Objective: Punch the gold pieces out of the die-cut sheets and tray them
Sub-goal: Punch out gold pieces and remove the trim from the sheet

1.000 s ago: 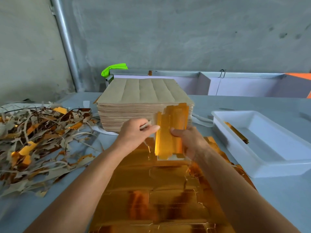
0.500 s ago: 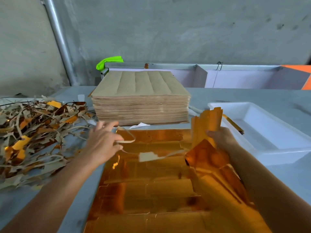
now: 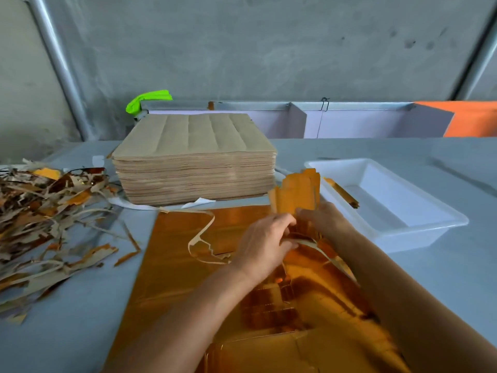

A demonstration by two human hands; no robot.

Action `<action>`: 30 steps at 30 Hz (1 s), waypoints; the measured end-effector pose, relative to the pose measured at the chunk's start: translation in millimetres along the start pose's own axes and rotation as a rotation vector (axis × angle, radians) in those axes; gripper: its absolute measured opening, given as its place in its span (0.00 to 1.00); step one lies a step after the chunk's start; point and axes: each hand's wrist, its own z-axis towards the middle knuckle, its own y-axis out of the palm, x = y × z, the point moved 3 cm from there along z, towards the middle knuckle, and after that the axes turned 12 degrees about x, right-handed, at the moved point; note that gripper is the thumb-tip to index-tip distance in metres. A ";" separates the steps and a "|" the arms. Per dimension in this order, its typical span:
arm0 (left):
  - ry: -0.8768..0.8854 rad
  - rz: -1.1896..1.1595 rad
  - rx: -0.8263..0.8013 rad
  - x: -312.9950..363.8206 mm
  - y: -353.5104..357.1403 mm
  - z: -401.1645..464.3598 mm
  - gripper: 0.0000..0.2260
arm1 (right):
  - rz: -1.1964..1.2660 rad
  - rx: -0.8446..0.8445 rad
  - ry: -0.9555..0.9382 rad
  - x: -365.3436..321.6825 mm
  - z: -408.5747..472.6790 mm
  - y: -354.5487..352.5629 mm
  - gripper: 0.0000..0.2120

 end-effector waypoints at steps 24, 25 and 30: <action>-0.242 -0.078 0.118 -20.1 5.1 16.3 0.12 | 0.031 -0.350 -0.227 21.3 -27.9 -31.4 0.24; -0.245 -0.075 0.117 -20.9 4.4 16.3 0.13 | 0.045 -0.351 -0.221 22.3 -27.1 -32.1 0.25; -0.254 -0.207 0.083 -26.0 -4.1 16.2 0.07 | 0.211 -0.337 -0.113 31.2 -27.1 -37.0 0.20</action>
